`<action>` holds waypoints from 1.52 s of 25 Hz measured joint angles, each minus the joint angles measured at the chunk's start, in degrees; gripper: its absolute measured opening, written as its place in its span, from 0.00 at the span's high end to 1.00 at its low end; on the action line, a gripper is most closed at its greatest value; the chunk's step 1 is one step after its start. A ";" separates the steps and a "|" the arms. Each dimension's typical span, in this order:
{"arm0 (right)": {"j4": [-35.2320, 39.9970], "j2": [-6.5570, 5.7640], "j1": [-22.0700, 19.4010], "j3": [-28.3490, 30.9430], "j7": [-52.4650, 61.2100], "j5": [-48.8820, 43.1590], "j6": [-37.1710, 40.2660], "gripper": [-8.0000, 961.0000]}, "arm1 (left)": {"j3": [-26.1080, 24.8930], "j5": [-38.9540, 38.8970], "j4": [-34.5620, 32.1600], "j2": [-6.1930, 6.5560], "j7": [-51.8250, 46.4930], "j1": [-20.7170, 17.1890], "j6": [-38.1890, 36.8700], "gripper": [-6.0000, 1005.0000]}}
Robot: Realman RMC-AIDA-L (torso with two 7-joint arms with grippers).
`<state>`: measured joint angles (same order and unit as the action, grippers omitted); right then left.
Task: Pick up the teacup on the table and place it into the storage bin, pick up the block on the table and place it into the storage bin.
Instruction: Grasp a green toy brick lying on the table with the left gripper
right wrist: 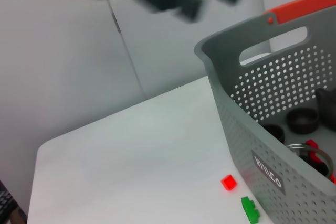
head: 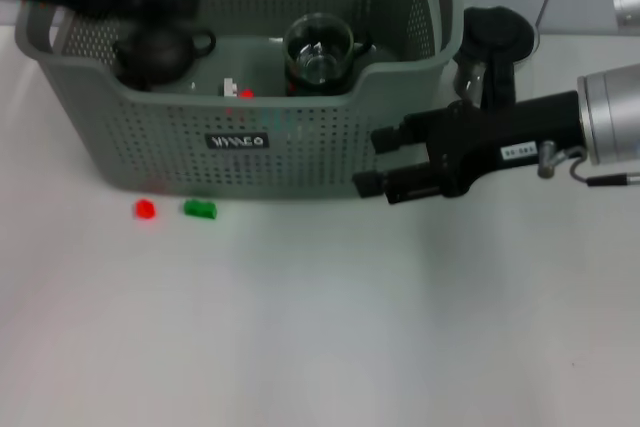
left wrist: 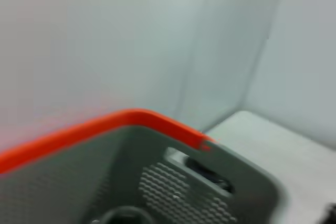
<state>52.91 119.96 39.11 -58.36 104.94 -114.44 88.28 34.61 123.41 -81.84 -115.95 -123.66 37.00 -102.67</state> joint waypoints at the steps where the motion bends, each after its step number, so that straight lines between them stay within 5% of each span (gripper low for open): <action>1: 0.00 0.00 0.03 -0.01 0.00 0.00 -0.01 0.22 | -1.33 -2.34 0.00 -0.09 2.48 -2.47 -1.68 0.16; 8: -0.08 0.01 0.10 -0.07 0.32 0.00 0.06 0.22 | -4.35 -1.22 0.67 -3.78 10.93 -12.54 -2.62 0.16; 20: -0.71 0.01 0.02 -0.09 0.35 -0.08 0.32 0.22 | 1.54 18.78 3.85 -8.22 5.36 -12.74 10.65 0.16; 27: -0.71 -0.05 -0.01 -0.08 0.35 -0.09 0.32 0.22 | 9.94 19.61 9.38 -8.27 6.92 -13.40 16.98 0.16; 38: -0.71 -0.08 -0.12 -0.08 0.35 -0.08 0.46 0.22 | 10.72 20.24 15.05 -7.95 17.05 -9.97 18.38 0.16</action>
<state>52.20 119.88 38.99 -58.44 105.29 -114.52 88.74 45.34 143.66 -66.79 -123.90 -106.61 27.03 -84.29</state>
